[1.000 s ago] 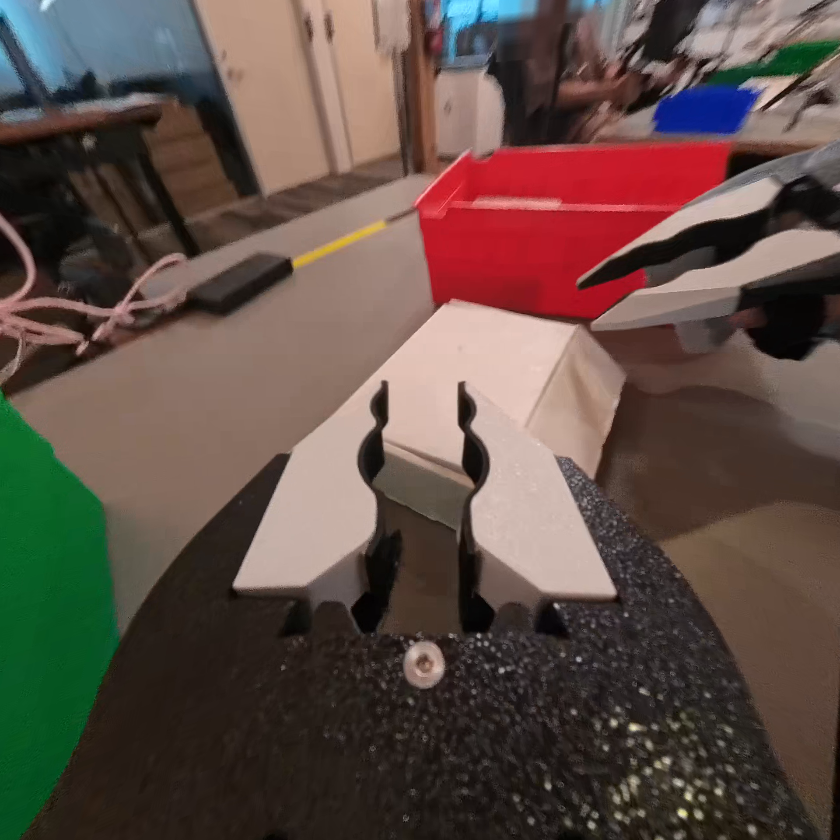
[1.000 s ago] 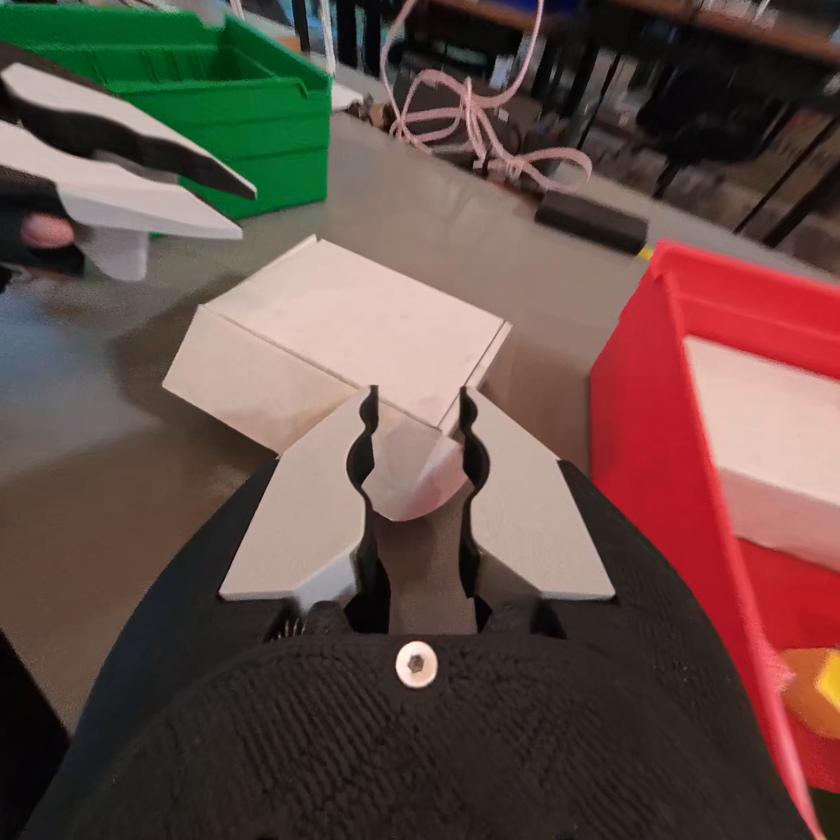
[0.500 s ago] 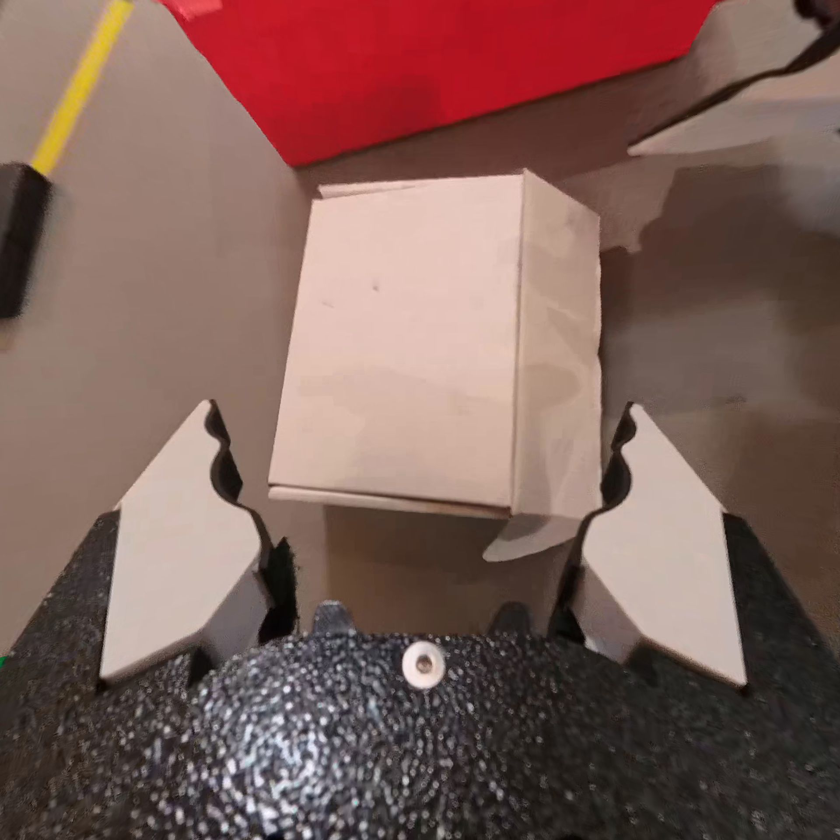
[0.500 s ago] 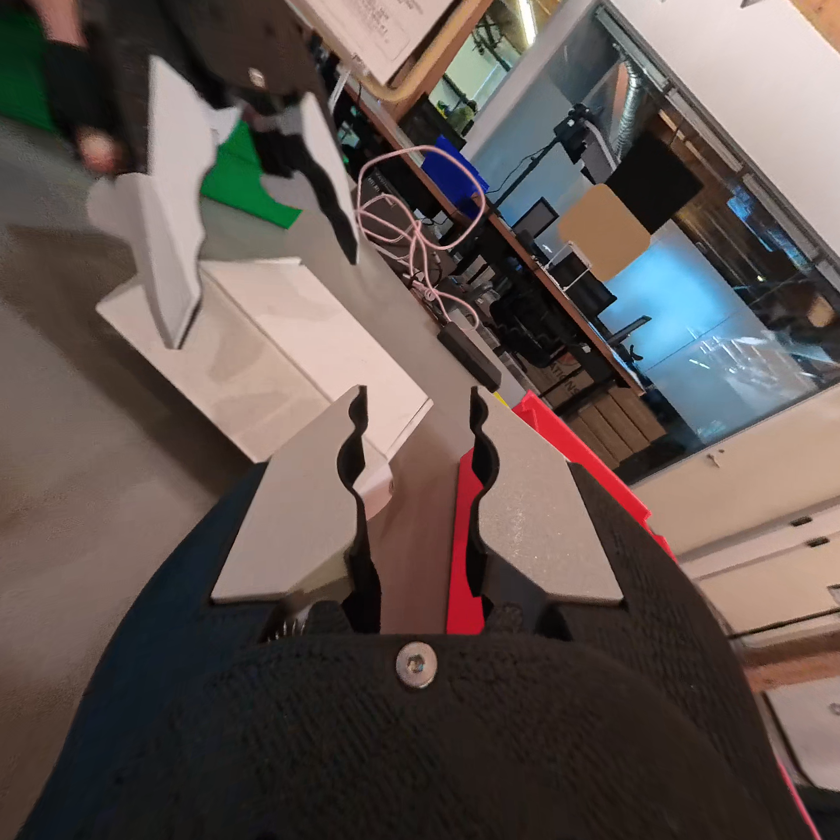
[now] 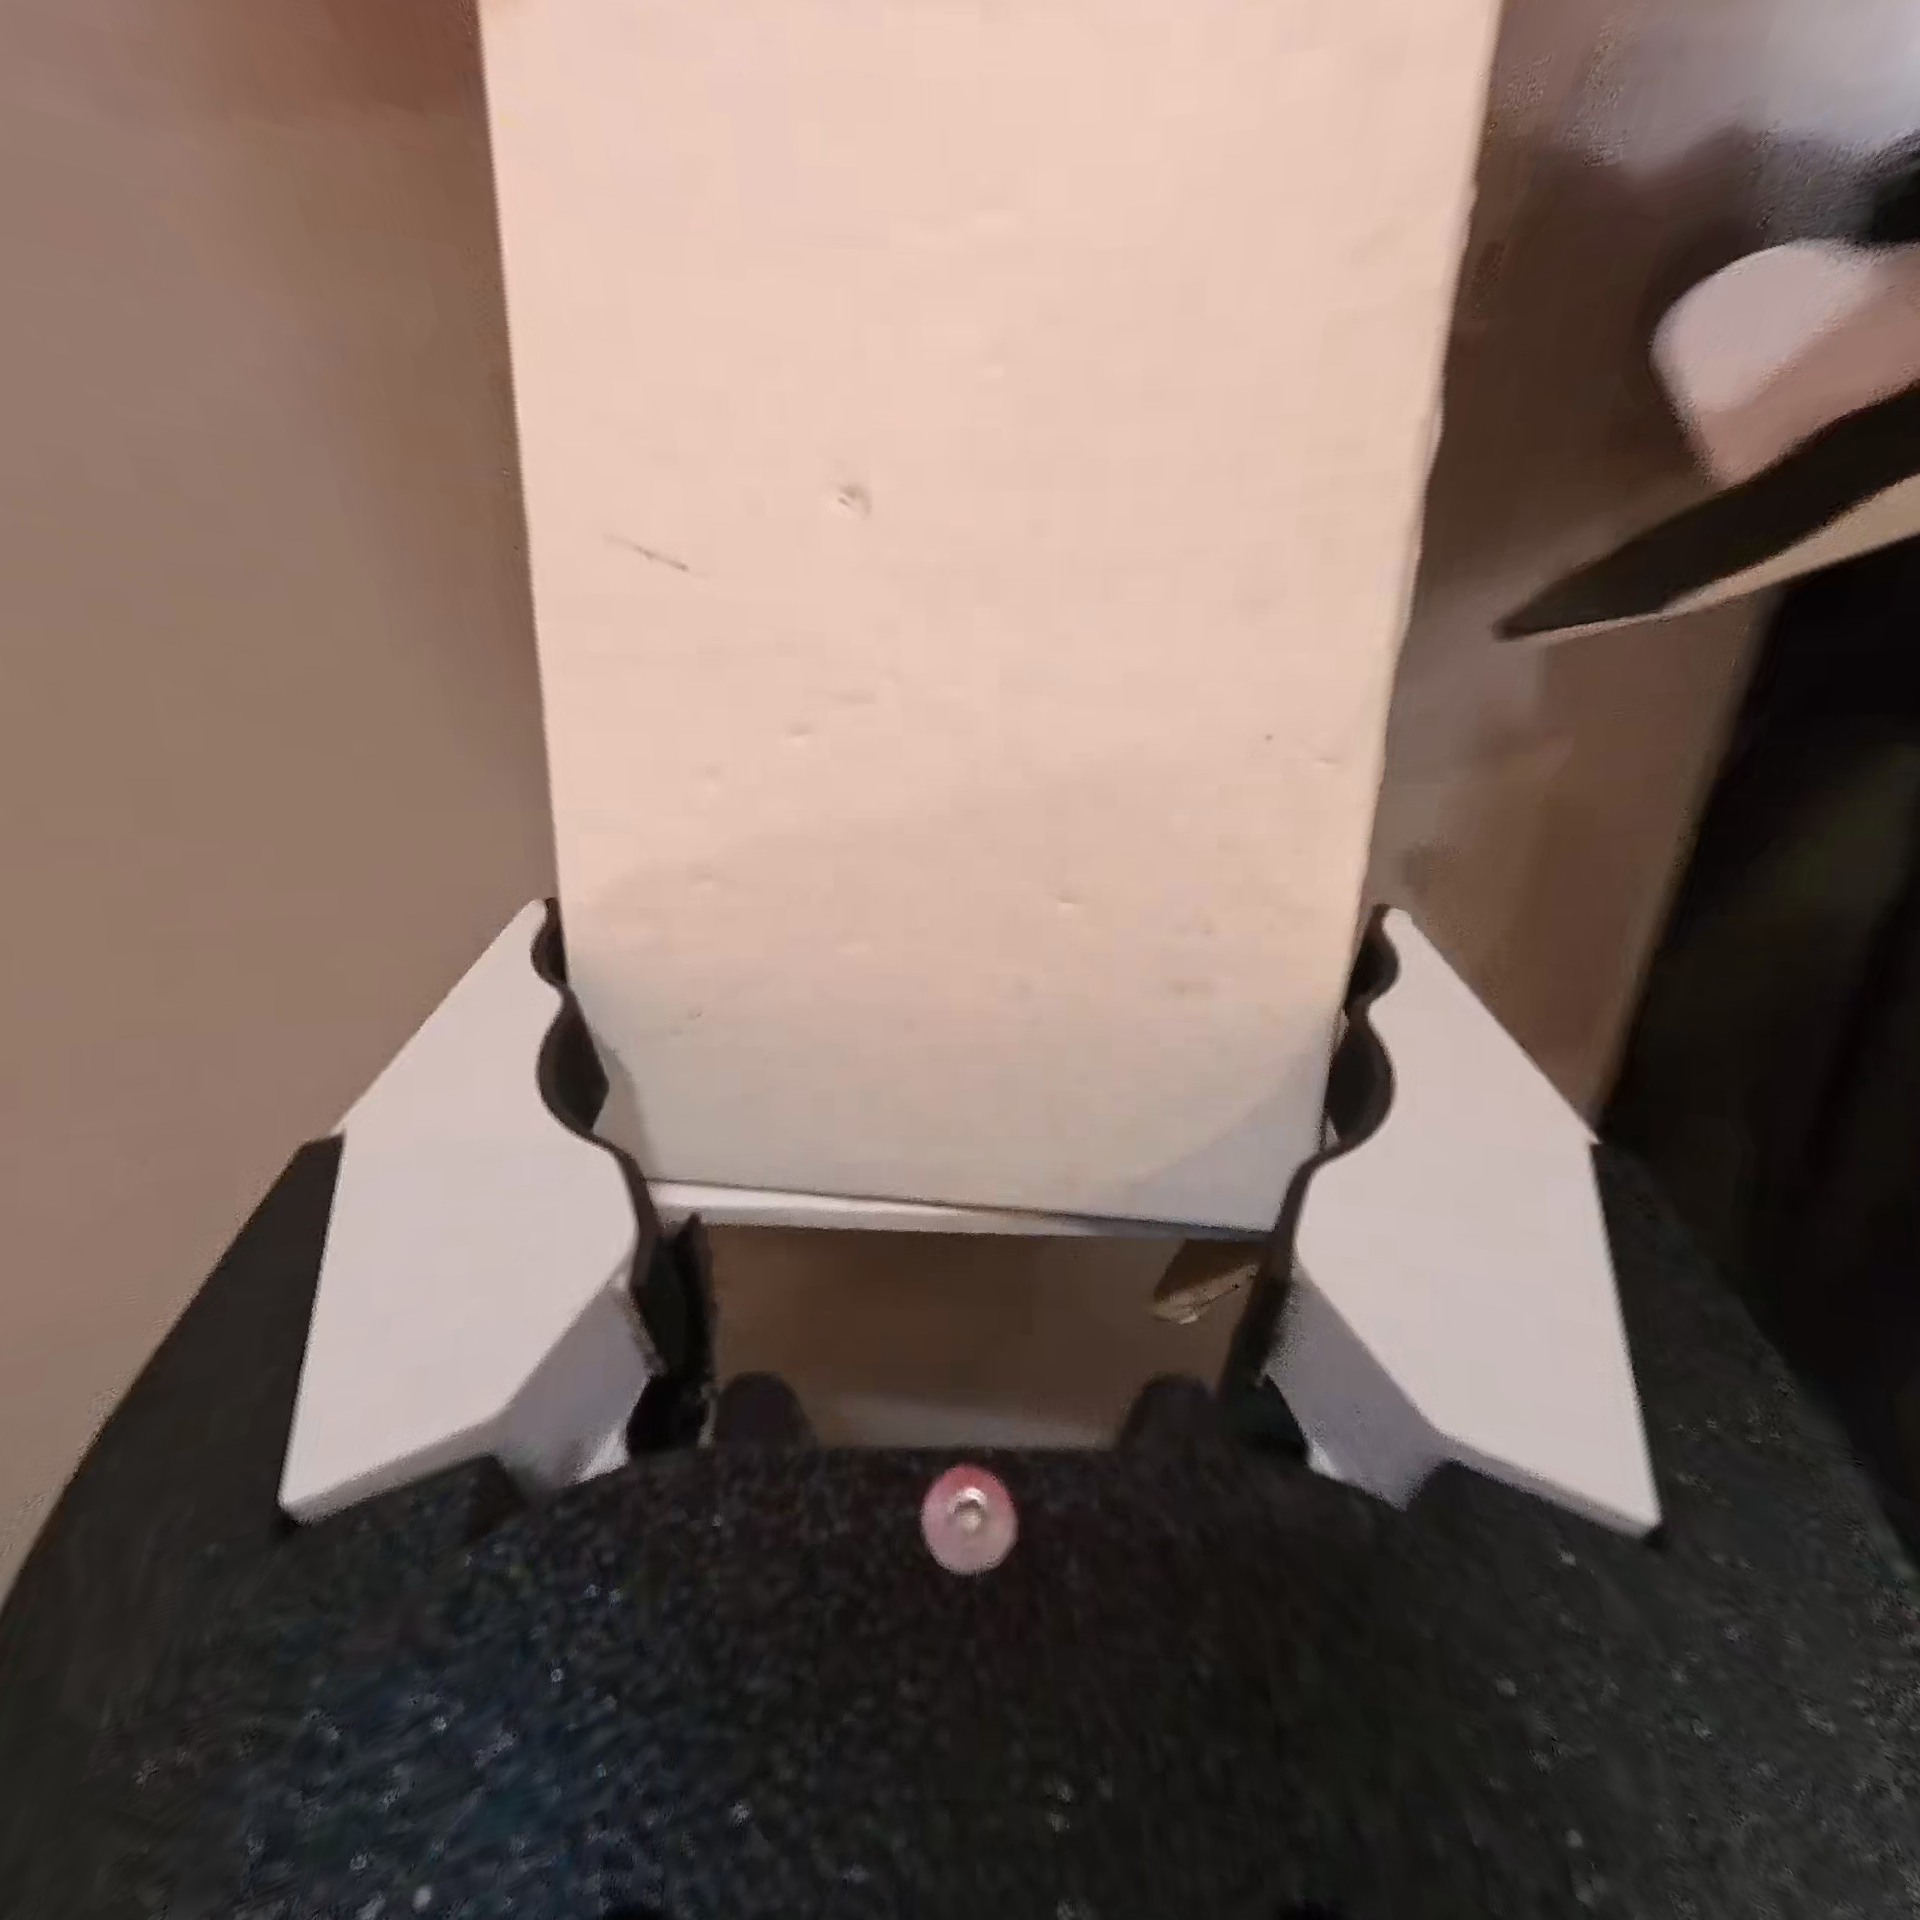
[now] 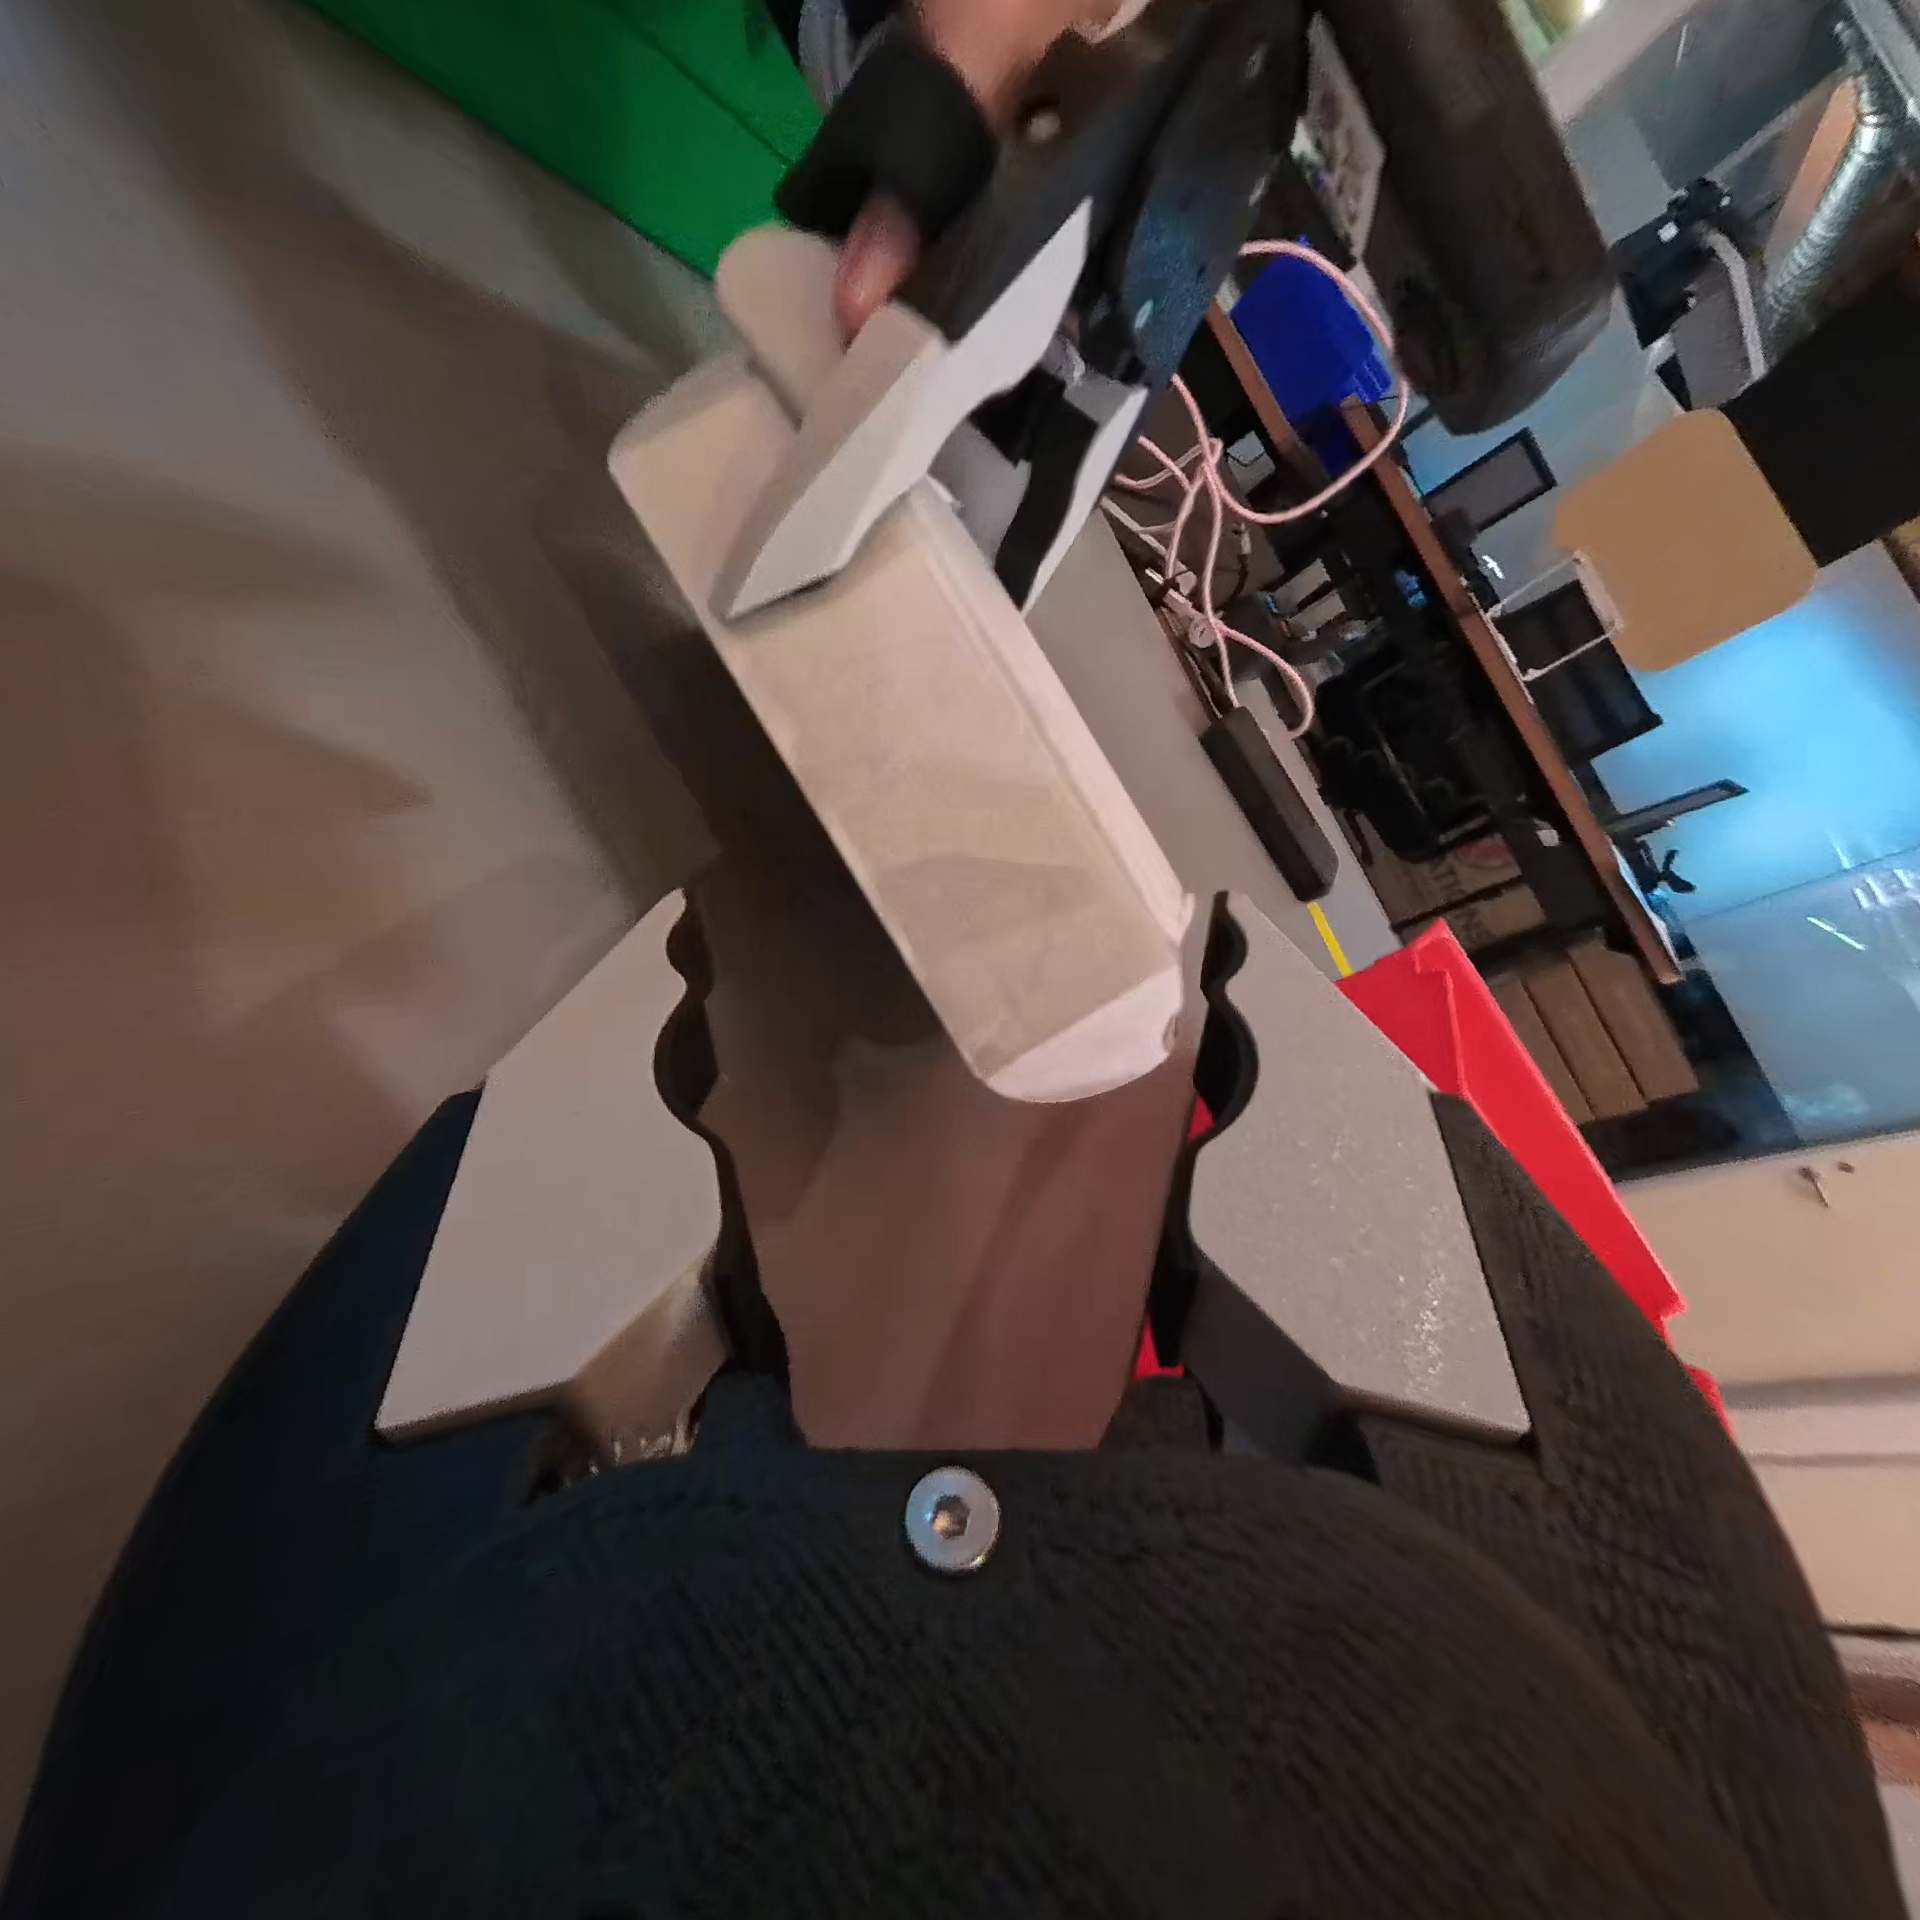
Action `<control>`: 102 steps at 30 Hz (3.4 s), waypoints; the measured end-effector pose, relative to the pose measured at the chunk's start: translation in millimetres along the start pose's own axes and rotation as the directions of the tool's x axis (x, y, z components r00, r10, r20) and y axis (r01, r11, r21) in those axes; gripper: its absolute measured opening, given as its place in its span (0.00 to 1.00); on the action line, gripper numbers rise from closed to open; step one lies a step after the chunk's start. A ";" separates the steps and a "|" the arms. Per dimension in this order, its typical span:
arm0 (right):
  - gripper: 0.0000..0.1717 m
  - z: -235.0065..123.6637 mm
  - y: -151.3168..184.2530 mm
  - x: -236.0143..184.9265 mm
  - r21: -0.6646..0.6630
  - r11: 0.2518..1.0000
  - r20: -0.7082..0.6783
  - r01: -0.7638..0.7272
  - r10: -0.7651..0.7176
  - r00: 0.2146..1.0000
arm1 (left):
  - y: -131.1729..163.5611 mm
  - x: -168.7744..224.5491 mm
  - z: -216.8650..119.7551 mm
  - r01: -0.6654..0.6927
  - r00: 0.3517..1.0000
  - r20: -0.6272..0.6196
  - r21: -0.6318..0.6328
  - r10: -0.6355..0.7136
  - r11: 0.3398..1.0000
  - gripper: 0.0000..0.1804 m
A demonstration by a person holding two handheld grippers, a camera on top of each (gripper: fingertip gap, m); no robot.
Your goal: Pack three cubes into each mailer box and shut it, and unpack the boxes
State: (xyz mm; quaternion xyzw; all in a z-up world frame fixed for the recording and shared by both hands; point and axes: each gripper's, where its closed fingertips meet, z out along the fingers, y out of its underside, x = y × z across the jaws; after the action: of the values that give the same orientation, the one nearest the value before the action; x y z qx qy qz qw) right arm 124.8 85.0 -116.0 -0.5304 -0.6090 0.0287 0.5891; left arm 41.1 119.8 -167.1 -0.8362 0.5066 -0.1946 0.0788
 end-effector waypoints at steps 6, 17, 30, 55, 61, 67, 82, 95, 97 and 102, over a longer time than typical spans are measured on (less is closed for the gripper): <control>0.52 6.7 -7.9 13.2 0.019 1.000 -0.017 -0.009 0.010 1.000 | 9.3 42.4 -13.8 0.132 0.903 -0.402 -0.078 -0.152 0.988 0.78; 0.42 -3.7 -7.3 5.5 -0.005 0.970 0.334 -0.244 0.232 0.914 | -10.0 70.5 -18.2 0.073 0.836 -0.549 0.132 0.012 0.988 0.79; 0.42 -0.4 -2.3 15.5 -0.083 0.899 0.406 -0.429 0.424 0.810 | -31.8 67.2 -130.5 -0.214 0.975 0.216 0.831 0.055 0.513 0.81; 0.13 -27.5 6.0 58.1 0.029 0.862 0.084 -0.506 0.502 0.861 | 10.9 53.9 -104.6 -0.235 0.893 0.387 0.835 -0.229 0.497 0.28; 0.07 -26.3 5.7 58.5 0.051 0.852 0.100 -0.520 0.514 0.852 | 10.5 51.1 -105.6 -0.274 0.875 0.438 0.799 -0.206 0.535 0.21; 0.02 -22.9 -1.3 68.2 0.078 0.828 0.070 -0.556 0.552 0.831 | 8.4 45.9 -111.1 -0.248 0.855 0.452 0.789 -0.256 0.562 0.01; 0.04 -10.5 -10.7 83.1 0.025 0.523 0.096 -0.852 0.847 0.523 | -4.3 35.7 -125.2 0.018 0.869 0.244 0.854 -0.431 0.520 0.02; 0.04 -6.2 -7.5 84.6 0.002 0.498 0.058 -0.867 0.866 0.497 | -7.9 36.9 -124.8 0.102 0.881 0.143 0.873 -0.451 0.476 0.03; 0.03 -6.5 -6.5 85.1 -0.001 0.508 0.043 -0.861 0.861 0.508 | -9.5 38.6 -126.1 0.112 0.890 0.116 0.882 -0.441 0.458 0.03; 0.03 -6.7 -7.0 81.9 -0.012 0.511 0.063 -0.859 0.858 0.509 | -11.3 39.0 -135.9 0.177 0.914 -0.029 0.926 -0.405 0.334 0.03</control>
State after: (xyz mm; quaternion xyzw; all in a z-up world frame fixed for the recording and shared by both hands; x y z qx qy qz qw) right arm 146.6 133.6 -53.1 -0.7548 -0.2845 0.3387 0.4844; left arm 11.2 99.8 -29.9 -0.7454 0.1452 -0.3627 0.5401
